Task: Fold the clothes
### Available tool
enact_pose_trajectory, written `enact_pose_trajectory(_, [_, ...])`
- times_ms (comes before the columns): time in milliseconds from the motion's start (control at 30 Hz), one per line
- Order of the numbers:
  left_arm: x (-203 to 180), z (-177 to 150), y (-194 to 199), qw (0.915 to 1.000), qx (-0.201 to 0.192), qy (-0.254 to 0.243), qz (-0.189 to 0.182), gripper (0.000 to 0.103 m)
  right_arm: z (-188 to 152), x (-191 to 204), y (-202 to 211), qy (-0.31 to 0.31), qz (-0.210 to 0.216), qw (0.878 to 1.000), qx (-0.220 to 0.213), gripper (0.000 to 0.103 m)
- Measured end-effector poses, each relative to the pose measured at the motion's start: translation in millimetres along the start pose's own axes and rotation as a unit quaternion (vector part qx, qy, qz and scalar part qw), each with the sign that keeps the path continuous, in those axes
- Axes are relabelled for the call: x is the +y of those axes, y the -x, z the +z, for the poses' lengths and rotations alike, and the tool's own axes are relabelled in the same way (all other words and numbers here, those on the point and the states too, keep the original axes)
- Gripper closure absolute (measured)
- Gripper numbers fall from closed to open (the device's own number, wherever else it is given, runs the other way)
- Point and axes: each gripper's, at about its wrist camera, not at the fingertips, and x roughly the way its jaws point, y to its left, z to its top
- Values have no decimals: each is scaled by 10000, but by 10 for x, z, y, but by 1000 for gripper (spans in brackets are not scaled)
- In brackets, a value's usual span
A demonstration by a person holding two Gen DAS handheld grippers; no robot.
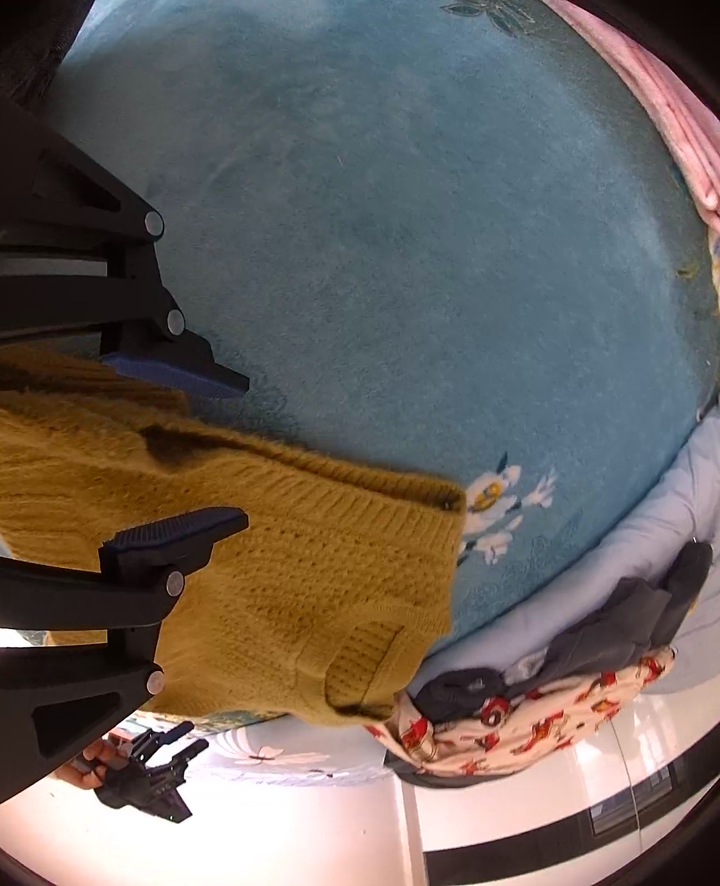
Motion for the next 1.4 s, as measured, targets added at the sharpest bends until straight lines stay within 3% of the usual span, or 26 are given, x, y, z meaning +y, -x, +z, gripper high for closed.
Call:
enact_pose_trajectory(67, [34,26,-141,9999,81,122,-6,57,134,177,-193,123,96,9999,28,46])
enact_pose_trajectory(333, [49,4,-377,9991,246,222,-253,52,615,625,-922,232,237,9990,297,46])
enact_pose_trajectory(600, [64,17,-365,9988,140,259,-402,52,793,732,-1250,-105,457,9985,283,45])
enact_pose_trajectory(767, [25,4,-397,9988,109,180,-453,54,736,809,-1321,-146,628,9971,395,45])
enact_pose_trajectory(867, [1,11,-425,9991,81,160,-395,68,702,882,-1276,-96,674,9969,392,46])
enact_pose_trajectory(900, [8,9,-434,9991,90,174,-367,76,692,907,-1246,-91,724,9966,375,47])
enact_pose_trajectory(967, [14,8,-449,9992,88,194,-342,84,666,977,-1180,15,748,9965,375,69])
enact_pose_trajectory(1000, [14,7,-453,9992,77,196,-338,90,647,1022,-1146,115,726,9965,389,72])
enact_pose_trajectory(1067, [-10,-16,-416,9995,-31,116,-289,94,607,1118,-1070,337,704,9962,393,90])
enact_pose_trajectory(1233, [-166,-108,-145,9979,-510,-286,-275,95,492,1409,-791,1005,882,9909,182,94])
enact_pose_trajectory(1400, [-194,-260,443,9893,-1193,-680,-485,95,402,1856,-485,1635,1238,9787,-59,95])
